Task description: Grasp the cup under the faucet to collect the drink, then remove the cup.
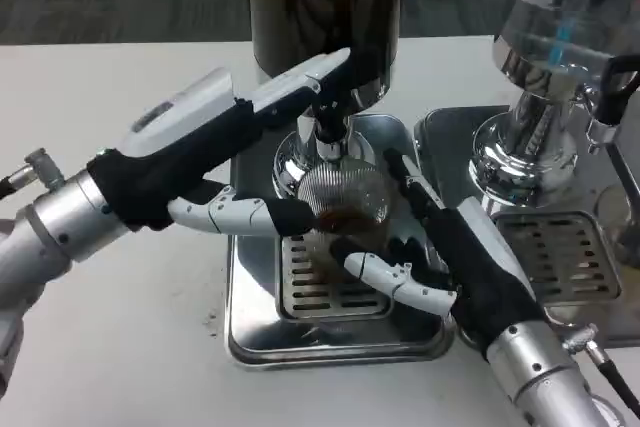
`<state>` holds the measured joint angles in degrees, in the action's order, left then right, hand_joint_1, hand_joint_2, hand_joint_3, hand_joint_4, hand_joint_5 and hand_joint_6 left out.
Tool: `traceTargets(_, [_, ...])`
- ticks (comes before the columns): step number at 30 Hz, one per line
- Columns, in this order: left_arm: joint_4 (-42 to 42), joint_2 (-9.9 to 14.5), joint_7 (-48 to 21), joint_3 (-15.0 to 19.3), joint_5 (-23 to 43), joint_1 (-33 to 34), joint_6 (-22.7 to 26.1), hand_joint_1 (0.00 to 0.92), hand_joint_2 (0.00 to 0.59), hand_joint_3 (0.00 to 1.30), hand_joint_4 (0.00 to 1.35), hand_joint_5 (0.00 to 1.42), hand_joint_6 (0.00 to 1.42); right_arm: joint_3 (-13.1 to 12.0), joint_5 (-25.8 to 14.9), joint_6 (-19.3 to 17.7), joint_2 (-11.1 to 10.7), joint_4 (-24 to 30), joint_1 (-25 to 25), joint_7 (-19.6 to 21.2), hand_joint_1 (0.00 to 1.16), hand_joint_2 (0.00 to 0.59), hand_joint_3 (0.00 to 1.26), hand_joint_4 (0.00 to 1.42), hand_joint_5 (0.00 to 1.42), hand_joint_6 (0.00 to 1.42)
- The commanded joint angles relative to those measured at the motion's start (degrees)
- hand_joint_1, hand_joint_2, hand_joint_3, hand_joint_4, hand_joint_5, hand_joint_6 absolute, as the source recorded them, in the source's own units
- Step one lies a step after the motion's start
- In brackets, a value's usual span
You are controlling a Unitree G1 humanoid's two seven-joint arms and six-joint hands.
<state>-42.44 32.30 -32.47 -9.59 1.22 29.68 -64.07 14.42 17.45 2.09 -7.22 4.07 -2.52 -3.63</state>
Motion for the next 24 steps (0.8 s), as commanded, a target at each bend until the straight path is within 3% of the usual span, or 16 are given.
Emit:
traceTargets(1, [-1.6,-0.4,-1.7,0.7,1.0,0.6,0.9,0.0,0.089,0.0,0.0,0.0,0.12,-0.2,-0.2,-1.5,0.3,-0.5,0.3,0.6,0.55,0.195,0.0,0.0,0.0,0.02])
traceTargets(15, [-2.4,-1.9,-5.6,2.4,4.5,1.3,1.4,0.0,0.089,0.0,0.0,0.0,0.12,-0.2,-0.2,-1.3,0.4,-0.9,0.5,0.6,0.55,0.208,0.0,0.0,0.0,0.02])
traceTargets(18, [-2.2,-2.2,-6.8,2.8,5.7,1.3,2.2,0.0,0.088,0.0,0.0,0.0,0.12,-0.2,-0.2,-1.3,0.4,-0.8,0.4,0.6,0.56,0.282,0.0,0.0,0.0,0.02])
traceTargets(24, [-0.8,-2.5,-8.5,3.3,7.7,1.3,3.2,0.0,0.088,0.0,0.0,0.0,0.12,-0.3,-0.2,-1.1,0.4,-0.7,0.3,0.6,0.55,0.299,0.0,0.0,0.0,0.02])
